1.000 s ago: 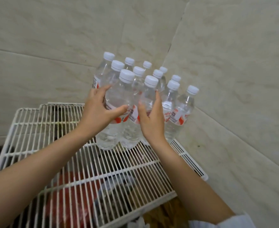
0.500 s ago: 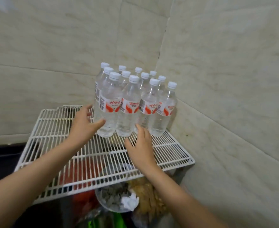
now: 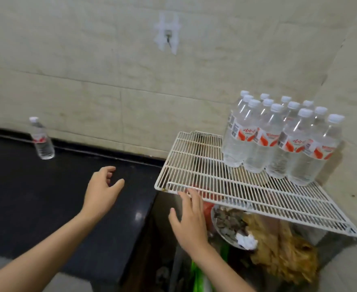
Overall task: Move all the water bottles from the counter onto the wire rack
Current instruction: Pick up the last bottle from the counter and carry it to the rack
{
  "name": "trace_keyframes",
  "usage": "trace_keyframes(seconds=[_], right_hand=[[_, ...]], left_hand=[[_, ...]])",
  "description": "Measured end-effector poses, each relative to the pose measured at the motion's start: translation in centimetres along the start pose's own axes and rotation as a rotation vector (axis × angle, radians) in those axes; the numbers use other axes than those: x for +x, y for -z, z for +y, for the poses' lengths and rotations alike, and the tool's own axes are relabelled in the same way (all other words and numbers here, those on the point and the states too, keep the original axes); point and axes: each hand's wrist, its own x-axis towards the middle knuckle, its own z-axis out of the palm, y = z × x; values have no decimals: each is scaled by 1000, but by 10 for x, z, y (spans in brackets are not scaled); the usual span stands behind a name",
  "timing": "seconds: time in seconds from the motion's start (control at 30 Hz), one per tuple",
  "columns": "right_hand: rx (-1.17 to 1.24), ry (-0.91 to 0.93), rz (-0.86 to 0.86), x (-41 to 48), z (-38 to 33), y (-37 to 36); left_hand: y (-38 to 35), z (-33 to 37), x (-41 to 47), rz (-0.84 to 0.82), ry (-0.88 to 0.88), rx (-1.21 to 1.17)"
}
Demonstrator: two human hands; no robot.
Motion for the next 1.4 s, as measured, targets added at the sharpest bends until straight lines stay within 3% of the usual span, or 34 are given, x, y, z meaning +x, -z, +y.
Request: trace_keyframes(seconds=[0.17,0.53,0.67,1.07,1.4], right_hand=[[76,84,-274,-15,-52,-36],[95,234,-514,-53,-245,-186],[142,230,-545,-66,-295,-218],[81,316,-655,-49,-357,-292],[167,163,-574,69,-378,-382]], left_hand=[[80,-71,-15,118,157,47],[338,-223,-52,373,300,259],[400,-263,-74,473,408,267],[447,-333,-101,638,573,156],[445,-373,40,542,553,260]])
